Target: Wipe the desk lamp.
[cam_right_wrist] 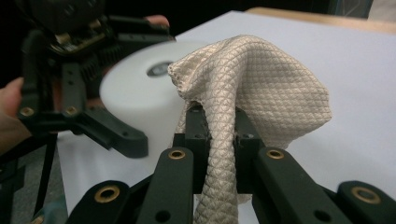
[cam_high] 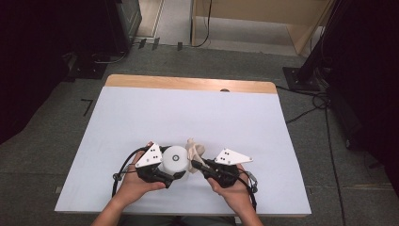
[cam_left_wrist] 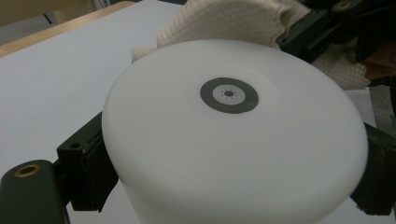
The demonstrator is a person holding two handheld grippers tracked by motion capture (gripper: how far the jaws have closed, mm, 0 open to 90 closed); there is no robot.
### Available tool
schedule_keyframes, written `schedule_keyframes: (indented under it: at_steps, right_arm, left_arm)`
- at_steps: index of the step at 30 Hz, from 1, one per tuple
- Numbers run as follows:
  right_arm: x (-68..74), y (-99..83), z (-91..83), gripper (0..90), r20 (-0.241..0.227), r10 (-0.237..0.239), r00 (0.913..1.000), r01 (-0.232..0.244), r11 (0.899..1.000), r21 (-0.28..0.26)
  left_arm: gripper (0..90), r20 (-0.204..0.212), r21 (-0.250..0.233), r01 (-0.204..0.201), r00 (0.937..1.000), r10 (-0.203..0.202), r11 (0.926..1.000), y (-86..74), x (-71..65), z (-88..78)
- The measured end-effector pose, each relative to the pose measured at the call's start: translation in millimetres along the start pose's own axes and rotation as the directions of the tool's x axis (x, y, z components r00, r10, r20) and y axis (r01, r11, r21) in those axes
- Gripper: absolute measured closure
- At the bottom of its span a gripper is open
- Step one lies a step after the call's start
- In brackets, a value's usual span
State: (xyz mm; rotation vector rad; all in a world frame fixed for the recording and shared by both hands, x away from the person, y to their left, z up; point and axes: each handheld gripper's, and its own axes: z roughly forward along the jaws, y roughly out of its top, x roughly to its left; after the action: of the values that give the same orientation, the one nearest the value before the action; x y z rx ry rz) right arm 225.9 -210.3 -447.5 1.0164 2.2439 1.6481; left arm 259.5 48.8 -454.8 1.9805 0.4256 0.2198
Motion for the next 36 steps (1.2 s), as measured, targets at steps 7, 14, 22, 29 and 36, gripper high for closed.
schedule_keyframes:
  at_steps: [7, 14, 22, 29, 36]
  right_arm:
    - [-12.8, -22.0, 19.3, 81.5, 0.008, 0.058, 0.9983, -0.059, 0.992, 0.113]
    - [-19.8, -32.8, 28.3, 81.4, 0.009, 0.090, 0.9959, -0.090, 0.981, 0.173]
    - [-11.3, -20.8, 20.4, 81.5, 0.025, 0.041, 0.9989, -0.043, 0.993, 0.114]
    - [7.5, 6.9, -3.7, 81.5, 0.033, -0.025, 0.9991, 0.026, 0.999, -0.018]
    - [-0.6, -6.2, 7.5, 81.5, 0.032, 0.012, 0.9994, -0.013, 0.999, 0.037]
  left_arm:
    - [8.5, 0.002, -0.001, 0.001, 1.0000, -0.001, 1.0000, -0.1, 0.3, 0.1]
    - [8.5, 0.000, -0.001, 0.000, 1.0000, 0.000, 1.0000, -0.1, 0.0, 0.2]
    - [8.5, 0.000, -0.002, -0.001, 1.0000, 0.001, 1.0000, -0.4, 0.1, 0.1]
    - [8.4, -0.001, -0.005, -0.002, 1.0000, 0.002, 1.0000, -0.9, 0.1, 0.1]
    - [8.4, -0.002, -0.006, 0.001, 1.0000, -0.001, 1.0000, -1.0, -0.1, 0.2]
